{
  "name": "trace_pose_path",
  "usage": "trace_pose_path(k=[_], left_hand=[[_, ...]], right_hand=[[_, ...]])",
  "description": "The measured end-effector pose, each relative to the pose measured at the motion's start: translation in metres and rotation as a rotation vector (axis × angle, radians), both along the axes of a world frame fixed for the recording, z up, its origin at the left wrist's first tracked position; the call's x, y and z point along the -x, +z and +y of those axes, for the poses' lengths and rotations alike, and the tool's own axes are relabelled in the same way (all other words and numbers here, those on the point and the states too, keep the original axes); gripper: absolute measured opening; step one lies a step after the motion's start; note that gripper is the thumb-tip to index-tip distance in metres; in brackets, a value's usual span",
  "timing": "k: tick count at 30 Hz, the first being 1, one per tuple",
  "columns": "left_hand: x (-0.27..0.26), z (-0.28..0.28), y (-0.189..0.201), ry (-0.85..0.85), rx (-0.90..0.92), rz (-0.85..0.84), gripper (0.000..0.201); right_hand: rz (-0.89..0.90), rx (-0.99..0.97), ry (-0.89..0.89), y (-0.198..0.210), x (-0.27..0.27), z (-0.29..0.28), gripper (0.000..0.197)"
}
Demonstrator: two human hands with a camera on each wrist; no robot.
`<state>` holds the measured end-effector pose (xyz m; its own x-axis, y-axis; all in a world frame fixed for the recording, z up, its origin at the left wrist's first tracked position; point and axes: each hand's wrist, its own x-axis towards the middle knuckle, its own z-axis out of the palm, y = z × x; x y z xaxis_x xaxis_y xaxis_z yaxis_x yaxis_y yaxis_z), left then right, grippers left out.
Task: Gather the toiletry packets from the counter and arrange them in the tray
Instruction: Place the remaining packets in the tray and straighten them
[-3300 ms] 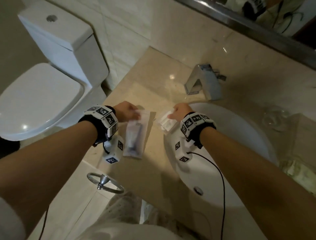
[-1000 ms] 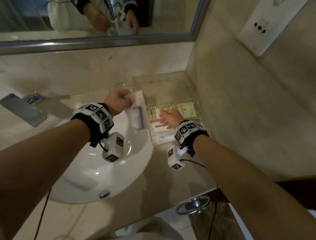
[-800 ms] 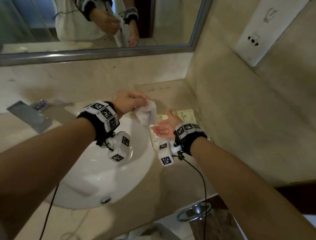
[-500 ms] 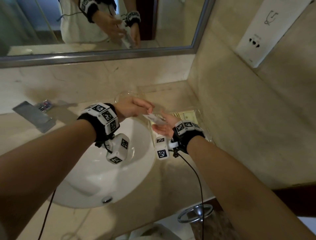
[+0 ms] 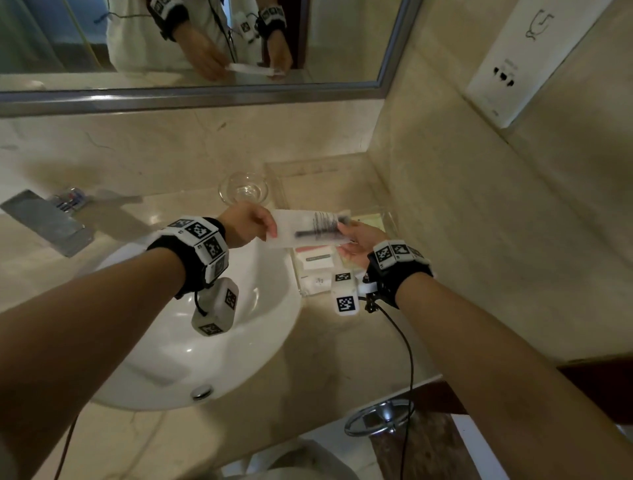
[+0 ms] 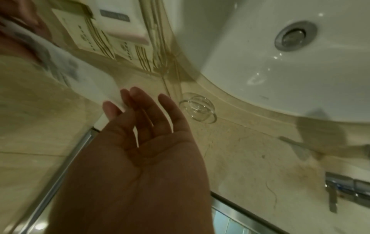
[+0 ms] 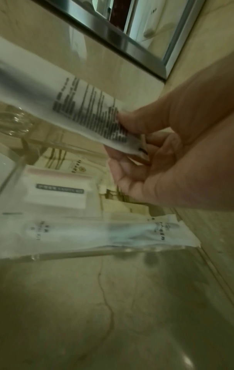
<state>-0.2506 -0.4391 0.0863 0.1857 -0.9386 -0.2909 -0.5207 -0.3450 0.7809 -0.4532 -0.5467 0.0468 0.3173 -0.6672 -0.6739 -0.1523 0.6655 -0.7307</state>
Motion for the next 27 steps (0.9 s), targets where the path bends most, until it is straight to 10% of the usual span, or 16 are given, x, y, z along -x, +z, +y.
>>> trace_pose_path(k=[9, 16, 27], left_hand=[[0.037, -0.025, -0.012, 0.195, -0.053, 0.326, 0.026], [0.051, -0.040, -0.010, 0.044, -0.177, -0.119, 0.048], [0.091, -0.055, 0.006, 0.215, -0.217, 0.716, 0.027]], right_hand=[[-0.183, -0.012, -0.051, 0.007, 0.042, -0.004, 0.029], [-0.295, 0.151, -0.243, 0.003, 0.049, -0.005, 0.033], [-0.269, 0.225, 0.033, 0.007, 0.044, 0.002, 0.039]])
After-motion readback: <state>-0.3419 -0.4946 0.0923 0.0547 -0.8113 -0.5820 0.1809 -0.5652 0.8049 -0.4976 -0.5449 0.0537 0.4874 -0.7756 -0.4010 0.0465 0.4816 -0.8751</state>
